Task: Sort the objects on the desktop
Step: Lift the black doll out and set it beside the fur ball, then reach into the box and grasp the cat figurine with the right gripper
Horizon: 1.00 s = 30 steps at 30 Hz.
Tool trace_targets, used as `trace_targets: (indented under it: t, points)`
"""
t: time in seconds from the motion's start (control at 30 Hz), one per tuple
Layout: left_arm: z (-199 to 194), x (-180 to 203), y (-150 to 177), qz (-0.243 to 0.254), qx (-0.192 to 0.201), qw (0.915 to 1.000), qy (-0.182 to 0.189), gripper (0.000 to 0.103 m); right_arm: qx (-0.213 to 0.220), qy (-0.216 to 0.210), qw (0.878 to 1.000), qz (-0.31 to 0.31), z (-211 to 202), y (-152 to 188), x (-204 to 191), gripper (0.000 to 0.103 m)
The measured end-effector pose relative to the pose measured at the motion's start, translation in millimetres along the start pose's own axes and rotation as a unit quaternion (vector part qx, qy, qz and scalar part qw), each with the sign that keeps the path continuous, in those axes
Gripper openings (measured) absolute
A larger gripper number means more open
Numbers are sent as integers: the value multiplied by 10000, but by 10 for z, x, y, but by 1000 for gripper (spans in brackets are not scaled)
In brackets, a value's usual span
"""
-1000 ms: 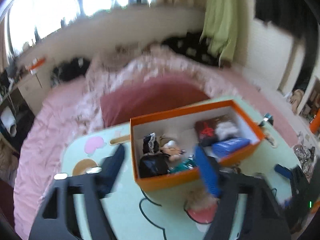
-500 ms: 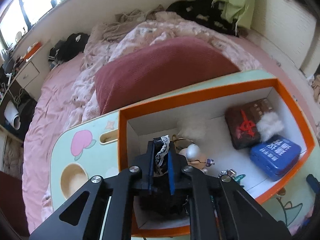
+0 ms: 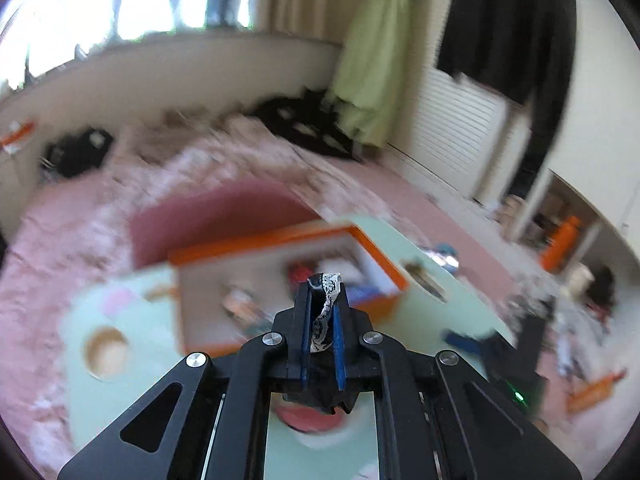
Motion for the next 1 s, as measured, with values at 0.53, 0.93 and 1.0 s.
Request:
trace_targets:
  t: [0.53, 0.93, 1.0]
  points:
    - [176, -148, 937, 343, -155, 9950, -926, 72, 7, 15, 10000, 22, 0, 1, -17, 103]
    - [606, -244, 1351, -60, -567, 9914, -1174, 103, 88, -57, 9999, -19, 15, -10, -37, 103]
    - [584, -262, 1357, -96, -542, 9910, -1218, 103, 96, -56, 9999, -21, 26, -17, -47, 103]
Point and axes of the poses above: each gripper's, at about its wrist camera, not at the fingertips, and z roughly the way its jaws point, x to its right, y to its underside, the point moved 7 cm from there along z, roughly the way its jaws point, and after that the axes turned 11 degrees about -y, right-handed, at the moved point
